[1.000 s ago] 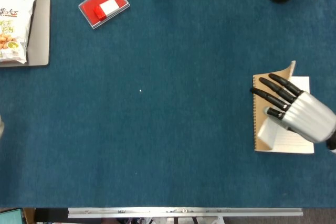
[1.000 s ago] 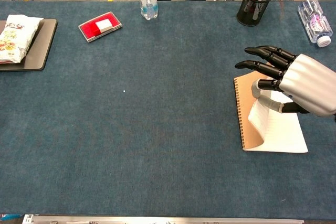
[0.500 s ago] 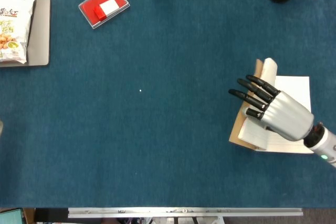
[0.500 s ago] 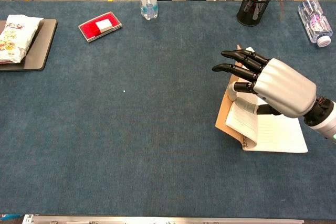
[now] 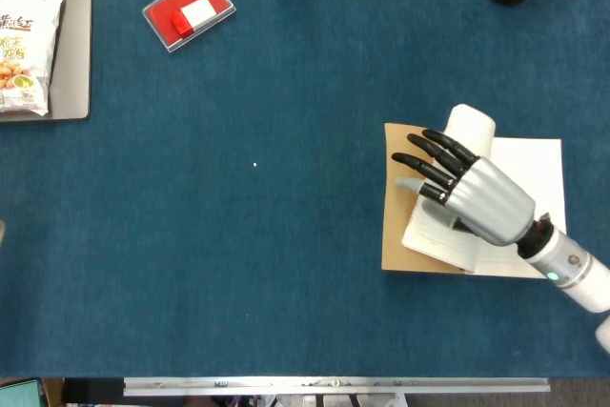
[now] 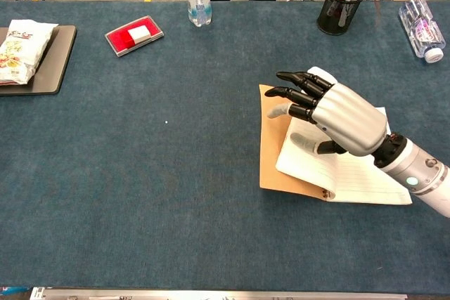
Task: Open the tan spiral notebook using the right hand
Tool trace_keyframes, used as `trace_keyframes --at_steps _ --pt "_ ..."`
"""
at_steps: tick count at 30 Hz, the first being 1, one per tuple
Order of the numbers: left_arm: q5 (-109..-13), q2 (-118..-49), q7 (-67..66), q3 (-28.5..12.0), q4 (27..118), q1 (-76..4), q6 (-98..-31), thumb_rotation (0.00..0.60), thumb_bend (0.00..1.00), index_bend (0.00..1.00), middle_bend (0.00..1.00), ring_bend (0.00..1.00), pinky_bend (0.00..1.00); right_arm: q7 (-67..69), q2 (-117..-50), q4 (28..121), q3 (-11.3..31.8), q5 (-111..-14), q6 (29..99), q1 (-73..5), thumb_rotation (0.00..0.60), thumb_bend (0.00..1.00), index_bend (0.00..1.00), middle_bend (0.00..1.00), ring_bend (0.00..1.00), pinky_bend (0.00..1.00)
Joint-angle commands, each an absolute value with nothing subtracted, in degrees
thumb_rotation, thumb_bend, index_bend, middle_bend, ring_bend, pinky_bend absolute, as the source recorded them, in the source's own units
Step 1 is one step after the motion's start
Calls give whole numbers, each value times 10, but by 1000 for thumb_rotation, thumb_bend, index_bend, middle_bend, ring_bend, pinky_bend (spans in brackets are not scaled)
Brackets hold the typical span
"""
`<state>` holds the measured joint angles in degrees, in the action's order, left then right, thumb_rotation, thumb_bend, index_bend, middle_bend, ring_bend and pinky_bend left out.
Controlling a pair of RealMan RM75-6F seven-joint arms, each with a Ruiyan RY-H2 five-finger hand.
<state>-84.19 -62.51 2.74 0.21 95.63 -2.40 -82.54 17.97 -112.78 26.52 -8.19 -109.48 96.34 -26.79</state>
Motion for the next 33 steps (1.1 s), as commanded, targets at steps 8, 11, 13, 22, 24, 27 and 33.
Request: trace_keyframes --at_steps 8,11,13,22,24,27,33 --pt "-843 -620 32 2 959 -22 -828 600 300 661 612 574 718 225 -1174 223 -81 -1081 979 -273 600 322 325 201 51 137" --pt "-840 -619 34 1 960 -22 -828 600 300 661 611 574 718 235 -1177 224 -81 -1077 980 -273 600 296 325 201 51 137" --pt "-839 -618 34 0 960 -22 -829 600 300 661 611 574 718 245 -1178 228 -80 -1072 976 -273 600 258 323 201 51 137" --pt "-835 -615 34 -1 962 -21 -827 600 300 661 612 573 718 273 -1185 246 -83 -1060 958 -272 600 70 307 201 51 137" --pt "-833 -613 33 -1 964 -20 -829 600 300 661 612 574 718 281 -1187 249 -82 -1056 953 -271 600 46 306 201 52 137" --pt "-829 -608 35 -3 967 -19 -830 600 301 661 612 574 718 290 -1188 252 -81 -1052 952 -271 600 37 306 201 51 137" --pt "-828 -606 35 -4 969 -18 -830 600 300 661 611 574 718 285 -1172 271 -83 -1056 976 -272 600 37 306 201 51 137"
